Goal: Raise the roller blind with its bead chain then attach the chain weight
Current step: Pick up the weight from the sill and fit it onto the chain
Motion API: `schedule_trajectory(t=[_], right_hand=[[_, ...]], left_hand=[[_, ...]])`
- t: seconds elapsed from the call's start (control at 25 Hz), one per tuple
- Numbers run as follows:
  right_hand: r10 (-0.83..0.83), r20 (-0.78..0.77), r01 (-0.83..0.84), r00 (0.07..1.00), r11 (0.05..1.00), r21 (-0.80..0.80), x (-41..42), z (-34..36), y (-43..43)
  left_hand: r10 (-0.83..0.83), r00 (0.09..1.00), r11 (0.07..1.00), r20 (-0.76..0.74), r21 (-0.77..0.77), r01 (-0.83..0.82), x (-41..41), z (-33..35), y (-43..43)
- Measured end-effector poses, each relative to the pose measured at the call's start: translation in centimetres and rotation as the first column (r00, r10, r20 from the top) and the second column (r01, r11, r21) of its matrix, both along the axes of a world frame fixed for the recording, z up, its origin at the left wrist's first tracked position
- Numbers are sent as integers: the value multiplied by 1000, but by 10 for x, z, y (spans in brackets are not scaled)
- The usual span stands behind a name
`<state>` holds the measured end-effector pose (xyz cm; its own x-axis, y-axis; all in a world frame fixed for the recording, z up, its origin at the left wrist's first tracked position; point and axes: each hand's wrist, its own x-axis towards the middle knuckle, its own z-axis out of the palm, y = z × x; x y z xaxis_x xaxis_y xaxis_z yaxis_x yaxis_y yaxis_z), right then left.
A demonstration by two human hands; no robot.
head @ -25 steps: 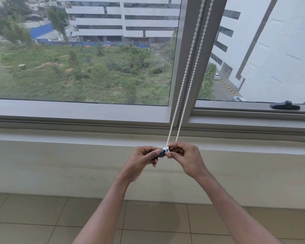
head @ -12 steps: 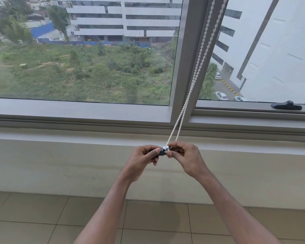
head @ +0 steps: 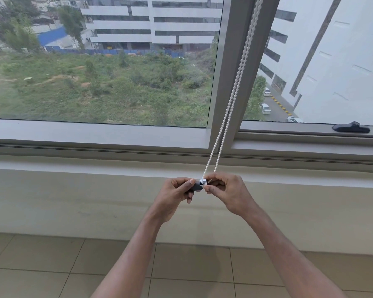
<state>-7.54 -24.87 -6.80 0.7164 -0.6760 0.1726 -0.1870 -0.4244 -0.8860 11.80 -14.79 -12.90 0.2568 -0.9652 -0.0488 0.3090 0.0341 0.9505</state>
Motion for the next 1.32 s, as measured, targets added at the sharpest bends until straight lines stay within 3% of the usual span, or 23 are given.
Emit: schedule_trajectory(t=[0.84, 1.32], right_hand=[[-57, 0, 57, 998, 998, -7, 2, 3, 6], [-57, 62, 50, 996, 992, 112, 13, -2, 15]], left_hand=[[33, 999, 999, -21, -28, -34, -1, 3, 4], [74, 996, 996, 49, -46, -72, 2, 7, 12]])
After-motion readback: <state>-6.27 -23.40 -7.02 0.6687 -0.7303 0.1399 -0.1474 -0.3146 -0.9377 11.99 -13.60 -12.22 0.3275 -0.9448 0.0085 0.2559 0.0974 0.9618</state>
